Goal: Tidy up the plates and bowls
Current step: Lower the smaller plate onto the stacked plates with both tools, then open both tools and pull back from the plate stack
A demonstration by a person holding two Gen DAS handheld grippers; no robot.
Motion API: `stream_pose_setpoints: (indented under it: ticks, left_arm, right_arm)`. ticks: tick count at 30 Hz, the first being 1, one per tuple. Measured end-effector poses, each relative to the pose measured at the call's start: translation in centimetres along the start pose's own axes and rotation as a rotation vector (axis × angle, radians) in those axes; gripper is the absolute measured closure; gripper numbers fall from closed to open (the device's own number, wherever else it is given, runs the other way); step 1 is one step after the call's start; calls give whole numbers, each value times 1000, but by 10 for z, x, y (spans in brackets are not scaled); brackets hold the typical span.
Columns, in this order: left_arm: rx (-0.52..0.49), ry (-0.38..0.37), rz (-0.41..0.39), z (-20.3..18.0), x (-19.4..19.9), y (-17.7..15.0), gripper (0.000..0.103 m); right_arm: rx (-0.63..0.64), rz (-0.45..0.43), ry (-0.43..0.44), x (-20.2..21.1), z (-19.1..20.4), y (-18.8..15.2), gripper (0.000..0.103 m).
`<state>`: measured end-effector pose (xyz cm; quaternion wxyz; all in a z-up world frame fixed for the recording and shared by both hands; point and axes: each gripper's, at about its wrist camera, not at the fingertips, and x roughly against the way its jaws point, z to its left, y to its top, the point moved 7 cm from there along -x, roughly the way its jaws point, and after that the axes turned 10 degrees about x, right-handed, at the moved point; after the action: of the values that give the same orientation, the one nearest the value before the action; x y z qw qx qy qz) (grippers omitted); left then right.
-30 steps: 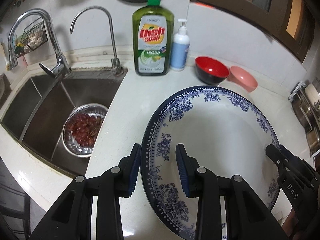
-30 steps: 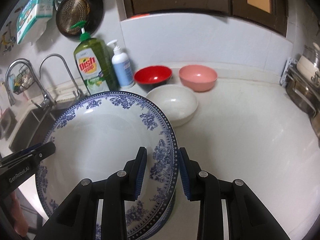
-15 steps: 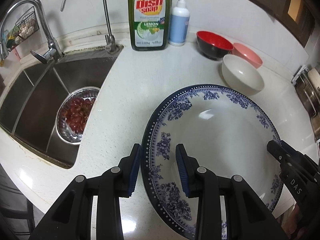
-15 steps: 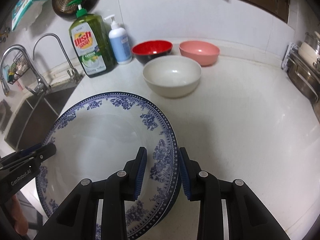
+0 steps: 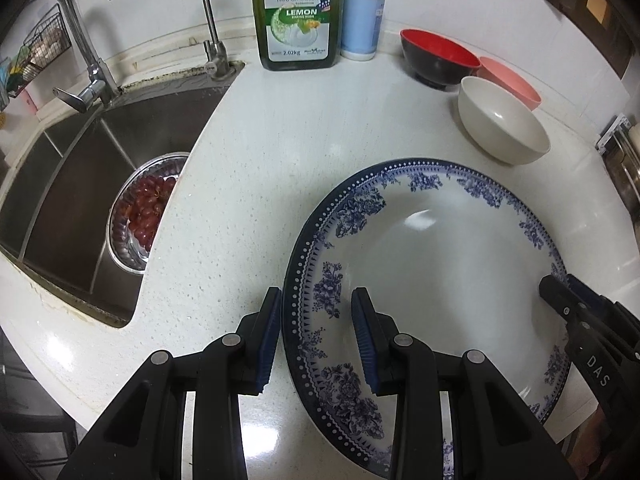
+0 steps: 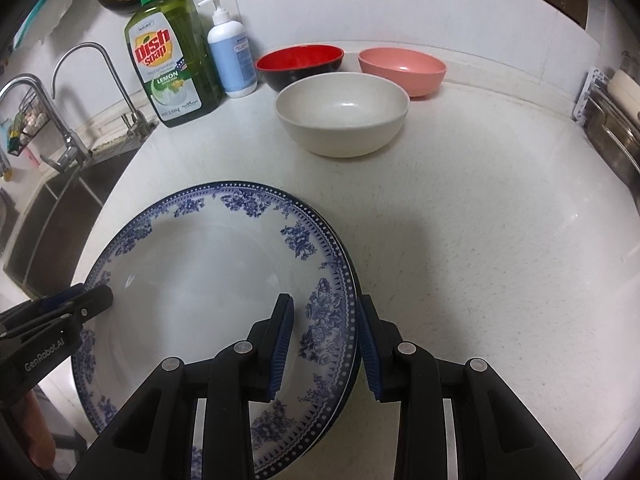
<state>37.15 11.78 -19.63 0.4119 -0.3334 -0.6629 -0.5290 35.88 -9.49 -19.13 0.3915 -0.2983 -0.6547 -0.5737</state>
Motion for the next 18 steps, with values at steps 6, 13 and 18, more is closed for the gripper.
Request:
stream_pose_setpoints:
  ticks: [6, 13, 18]
  left_arm:
    - [3, 2, 9, 1, -2, 0, 68]
    - [8, -3, 31, 3, -6, -2, 66]
    - [-14, -8, 7, 0, 0, -2, 51]
  right_arm:
    - [21, 1, -5, 0, 1, 0, 69]
    - [25, 11, -3, -1, 3, 0, 67]
    - [11, 15, 14, -2, 3, 1, 61]
